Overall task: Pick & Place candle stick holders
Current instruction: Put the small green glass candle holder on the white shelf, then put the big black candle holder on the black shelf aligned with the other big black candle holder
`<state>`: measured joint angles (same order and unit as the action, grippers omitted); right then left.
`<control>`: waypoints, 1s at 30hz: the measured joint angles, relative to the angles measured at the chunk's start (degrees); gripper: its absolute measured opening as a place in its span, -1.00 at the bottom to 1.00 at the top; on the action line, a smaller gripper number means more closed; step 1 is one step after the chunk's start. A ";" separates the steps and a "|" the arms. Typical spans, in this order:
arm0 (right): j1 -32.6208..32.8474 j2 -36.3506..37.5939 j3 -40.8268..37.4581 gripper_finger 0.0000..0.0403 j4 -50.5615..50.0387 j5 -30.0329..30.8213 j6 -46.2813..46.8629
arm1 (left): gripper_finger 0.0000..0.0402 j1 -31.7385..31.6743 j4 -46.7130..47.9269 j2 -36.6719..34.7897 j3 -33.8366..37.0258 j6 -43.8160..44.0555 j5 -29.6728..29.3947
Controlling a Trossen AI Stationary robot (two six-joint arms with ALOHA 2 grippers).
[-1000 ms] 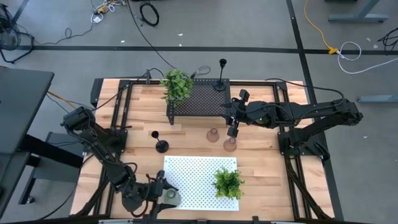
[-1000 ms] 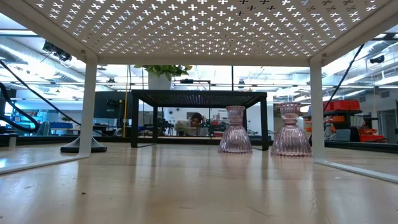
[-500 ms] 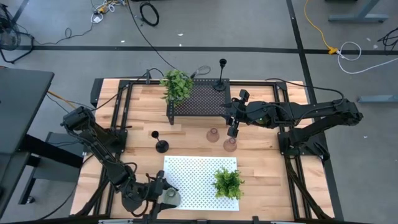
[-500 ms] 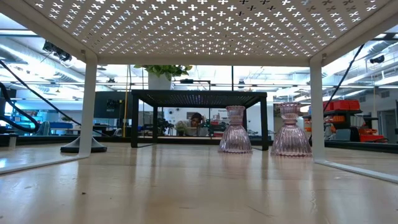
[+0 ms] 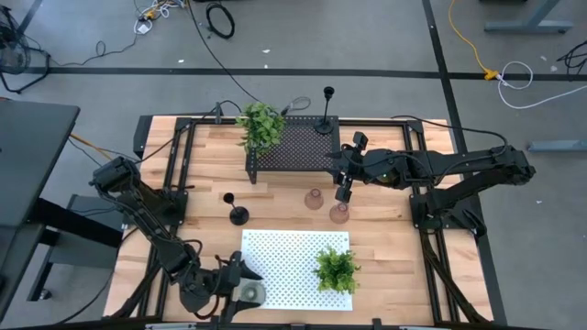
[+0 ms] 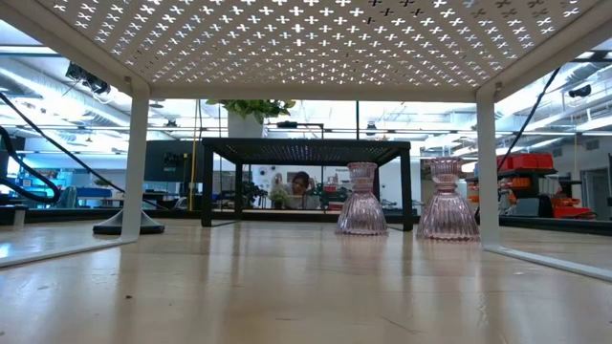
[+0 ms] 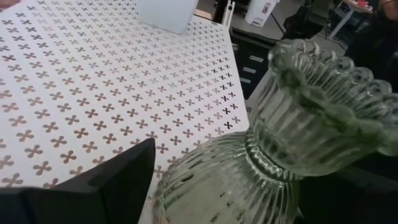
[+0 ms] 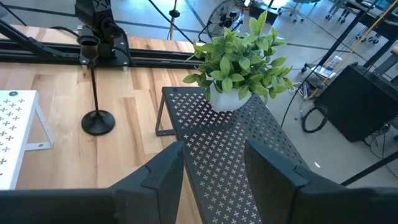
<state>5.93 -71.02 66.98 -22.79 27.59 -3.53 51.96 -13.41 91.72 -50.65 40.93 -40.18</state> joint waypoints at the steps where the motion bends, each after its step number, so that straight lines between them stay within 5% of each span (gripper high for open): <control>1: 0.00 0.00 0.00 -0.16 0.00 0.00 0.00 | 0.66 0.00 0.02 0.00 0.03 -0.02 -0.29; 30: 0.00 0.00 0.00 -0.16 0.02 -0.02 0.00 | 0.62 0.39 -2.08 -1.14 0.26 -4.77 -0.79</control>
<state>5.93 -71.02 66.98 -22.76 27.57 -3.53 52.36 -15.49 90.59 -50.39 36.16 -40.97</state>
